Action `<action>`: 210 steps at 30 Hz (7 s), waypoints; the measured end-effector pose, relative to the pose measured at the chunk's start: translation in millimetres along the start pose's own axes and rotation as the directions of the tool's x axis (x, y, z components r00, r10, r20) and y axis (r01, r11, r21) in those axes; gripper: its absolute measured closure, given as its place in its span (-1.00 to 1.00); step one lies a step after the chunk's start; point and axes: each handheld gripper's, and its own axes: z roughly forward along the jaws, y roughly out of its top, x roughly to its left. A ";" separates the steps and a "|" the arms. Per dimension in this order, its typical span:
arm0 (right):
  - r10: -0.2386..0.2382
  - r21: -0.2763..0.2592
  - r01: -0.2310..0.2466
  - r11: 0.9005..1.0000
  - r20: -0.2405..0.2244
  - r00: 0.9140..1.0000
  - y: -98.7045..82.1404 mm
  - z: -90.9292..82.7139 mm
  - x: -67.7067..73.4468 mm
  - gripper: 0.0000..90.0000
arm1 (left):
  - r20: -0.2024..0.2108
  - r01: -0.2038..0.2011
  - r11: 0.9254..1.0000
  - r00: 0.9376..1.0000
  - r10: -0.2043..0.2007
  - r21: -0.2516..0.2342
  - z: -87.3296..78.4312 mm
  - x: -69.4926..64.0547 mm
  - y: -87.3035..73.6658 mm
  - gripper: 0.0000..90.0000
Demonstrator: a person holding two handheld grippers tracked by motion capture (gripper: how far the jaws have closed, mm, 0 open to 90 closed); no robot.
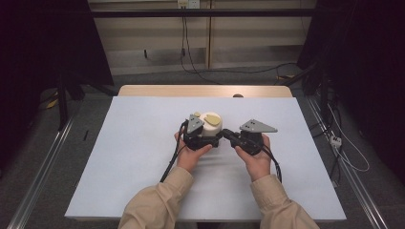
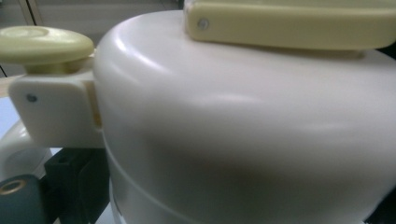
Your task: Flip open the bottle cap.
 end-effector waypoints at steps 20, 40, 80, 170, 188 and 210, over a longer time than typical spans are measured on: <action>-0.010 0.053 0.010 0.999 -0.002 1.000 5.4 7.8 -1.0 1.00 | -0.003 0.001 1.000 1.000 -0.001 0.001 -0.1 -0.3 -0.2 -0.88; -0.036 0.078 0.035 0.996 0.007 0.999 18.0 16.0 -2.5 1.00 | -0.005 -0.007 1.000 1.000 0.007 0.004 -0.6 0.1 -0.5 -0.88; -0.074 0.072 0.073 0.995 0.013 0.997 31.9 17.8 0.4 1.00 | -0.007 0.002 1.000 1.000 -0.002 0.003 -0.3 -0.8 -0.6 -0.88; -0.097 0.057 0.097 0.994 0.003 0.995 51.1 33.3 5.8 1.00 | -0.012 -0.004 1.000 1.000 0.004 0.010 -0.1 -1.5 -0.6 -0.89; -0.100 0.054 0.100 0.994 -0.002 0.995 53.2 38.0 8.1 1.00 | -0.012 -0.005 1.000 1.000 0.005 0.011 0.0 -1.3 -0.6 -0.89; -0.102 0.053 0.102 0.993 0.003 0.995 55.5 42.5 10.0 1.00 | -0.011 -0.004 1.000 1.000 0.004 0.014 -0.1 -1.2 -0.7 -0.89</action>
